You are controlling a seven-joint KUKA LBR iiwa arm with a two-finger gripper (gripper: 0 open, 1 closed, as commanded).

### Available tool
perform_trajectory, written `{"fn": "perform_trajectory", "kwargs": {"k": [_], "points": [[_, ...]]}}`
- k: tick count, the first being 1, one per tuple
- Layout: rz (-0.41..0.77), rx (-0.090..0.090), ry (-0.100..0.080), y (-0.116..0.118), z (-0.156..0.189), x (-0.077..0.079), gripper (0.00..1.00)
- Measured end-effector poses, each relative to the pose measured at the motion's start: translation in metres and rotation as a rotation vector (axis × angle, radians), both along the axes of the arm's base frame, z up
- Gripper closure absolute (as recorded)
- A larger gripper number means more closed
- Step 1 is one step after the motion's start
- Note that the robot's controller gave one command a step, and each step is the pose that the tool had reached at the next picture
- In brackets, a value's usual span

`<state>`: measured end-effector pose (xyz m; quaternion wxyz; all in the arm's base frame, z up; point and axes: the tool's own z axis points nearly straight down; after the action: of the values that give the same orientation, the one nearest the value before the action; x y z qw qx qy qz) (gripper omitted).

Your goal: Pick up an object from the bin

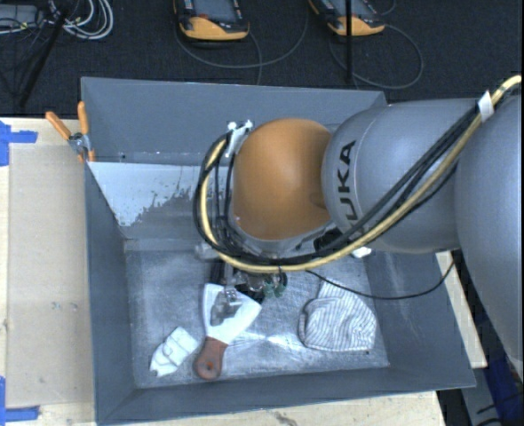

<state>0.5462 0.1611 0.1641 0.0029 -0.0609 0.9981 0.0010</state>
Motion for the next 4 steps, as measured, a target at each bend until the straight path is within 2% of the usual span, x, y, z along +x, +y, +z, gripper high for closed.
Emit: {"fn": "perform_trajectory", "kwargs": {"k": [1,2,3,4], "points": [[0.129,-0.003,0.004,-0.021,-0.059,-0.02,0.0],[0.09,-0.001,0.004,-0.03,-0.092,-0.025,0.0],[0.245,-0.001,0.019,-0.032,-0.09,-0.036,1.0],[0.245,-0.001,0.019,-0.032,-0.09,-0.036,1.0]]}}
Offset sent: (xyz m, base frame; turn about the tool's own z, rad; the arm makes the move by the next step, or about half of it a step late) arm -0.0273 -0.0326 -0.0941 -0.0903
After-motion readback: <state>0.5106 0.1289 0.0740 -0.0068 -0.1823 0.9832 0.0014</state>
